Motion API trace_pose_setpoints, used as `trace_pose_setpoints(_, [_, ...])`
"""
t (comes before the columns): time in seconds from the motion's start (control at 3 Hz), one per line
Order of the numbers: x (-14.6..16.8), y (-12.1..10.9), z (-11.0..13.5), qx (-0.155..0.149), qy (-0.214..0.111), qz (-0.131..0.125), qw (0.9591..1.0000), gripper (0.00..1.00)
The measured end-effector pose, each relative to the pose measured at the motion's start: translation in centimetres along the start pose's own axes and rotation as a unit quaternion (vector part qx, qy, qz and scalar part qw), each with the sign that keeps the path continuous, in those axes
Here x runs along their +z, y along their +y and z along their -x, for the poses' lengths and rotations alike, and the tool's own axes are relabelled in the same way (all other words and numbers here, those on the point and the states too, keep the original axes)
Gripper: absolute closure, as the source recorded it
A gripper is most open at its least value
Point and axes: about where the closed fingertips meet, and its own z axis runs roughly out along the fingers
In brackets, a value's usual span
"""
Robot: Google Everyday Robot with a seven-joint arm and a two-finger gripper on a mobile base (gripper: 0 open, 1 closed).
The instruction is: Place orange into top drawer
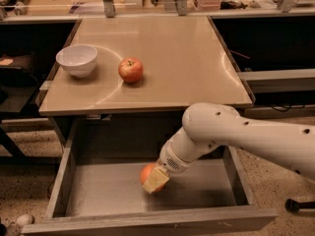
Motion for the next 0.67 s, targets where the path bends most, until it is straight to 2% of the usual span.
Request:
trace_pose_setpoints(0.33, [1.5,-0.8,-0.1,0.024,-0.01,-0.001,0.9997,1.0])
trace_pose_setpoints(0.67, [3.1,-1.1,-0.7,0.049,-0.026,0.012,0.9984,1.0])
